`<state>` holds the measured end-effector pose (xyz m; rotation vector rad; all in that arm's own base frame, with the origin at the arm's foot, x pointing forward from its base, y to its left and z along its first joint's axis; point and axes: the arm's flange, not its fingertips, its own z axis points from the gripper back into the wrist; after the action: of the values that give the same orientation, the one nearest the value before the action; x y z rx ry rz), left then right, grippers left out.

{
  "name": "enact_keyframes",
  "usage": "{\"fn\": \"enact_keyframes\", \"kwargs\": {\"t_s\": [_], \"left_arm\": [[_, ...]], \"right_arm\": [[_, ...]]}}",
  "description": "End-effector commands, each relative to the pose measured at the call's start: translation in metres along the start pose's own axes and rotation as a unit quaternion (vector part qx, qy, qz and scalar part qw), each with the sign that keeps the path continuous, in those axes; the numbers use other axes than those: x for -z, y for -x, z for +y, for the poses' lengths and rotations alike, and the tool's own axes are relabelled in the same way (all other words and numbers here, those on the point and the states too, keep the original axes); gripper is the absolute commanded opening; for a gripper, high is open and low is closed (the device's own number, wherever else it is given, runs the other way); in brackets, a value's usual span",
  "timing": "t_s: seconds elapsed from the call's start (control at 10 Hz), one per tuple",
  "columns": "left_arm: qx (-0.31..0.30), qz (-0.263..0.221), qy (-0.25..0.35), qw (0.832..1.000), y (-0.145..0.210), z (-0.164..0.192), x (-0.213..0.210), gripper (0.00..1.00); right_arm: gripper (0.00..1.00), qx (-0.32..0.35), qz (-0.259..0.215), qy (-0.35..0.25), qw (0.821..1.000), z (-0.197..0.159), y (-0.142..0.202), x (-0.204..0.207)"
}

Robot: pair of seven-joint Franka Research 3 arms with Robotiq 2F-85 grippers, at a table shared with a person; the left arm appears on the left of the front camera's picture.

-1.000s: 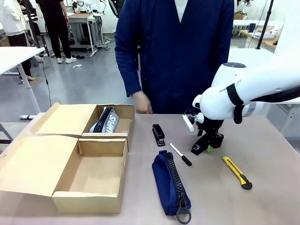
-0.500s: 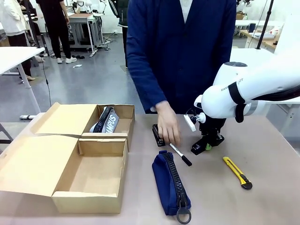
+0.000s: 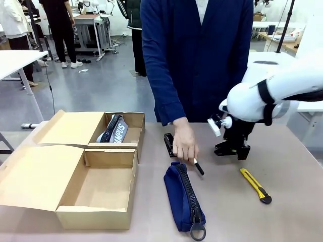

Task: Place items inside the box.
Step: Pick up a Pencil pouch or Stapler and place it inside the Mailer Box closest to the robot.

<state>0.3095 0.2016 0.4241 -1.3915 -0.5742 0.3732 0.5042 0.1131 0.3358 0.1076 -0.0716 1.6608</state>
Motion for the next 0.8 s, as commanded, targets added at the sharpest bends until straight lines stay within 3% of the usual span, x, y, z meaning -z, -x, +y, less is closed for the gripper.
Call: {"fn": "enact_keyframes", "kwargs": {"t_s": [0.0, 0.2, 0.4, 0.7], "left_arm": [[0.01, -0.001, 0.01, 1.0, 0.001, -0.001, 0.001, 1.0], [0.01, -0.001, 0.01, 1.0, 0.001, -0.001, 0.001, 1.0], [0.01, -0.001, 0.01, 1.0, 0.001, -0.001, 0.001, 1.0], [0.01, -0.001, 0.01, 1.0, 0.001, -0.001, 0.001, 1.0]], "right_arm": [[0.0, 0.138, -0.085, -0.001, 0.987, 0.06, 0.079, -0.055], [0.0, 0.244, -0.164, 0.023, 0.955, 0.141, 0.139, -0.083], [0.0, 0.281, -0.18, 0.054, 0.941, 0.192, 0.15, -0.083], [0.0, 0.31, -0.177, 0.076, 0.931, 0.208, 0.143, -0.076]]}}
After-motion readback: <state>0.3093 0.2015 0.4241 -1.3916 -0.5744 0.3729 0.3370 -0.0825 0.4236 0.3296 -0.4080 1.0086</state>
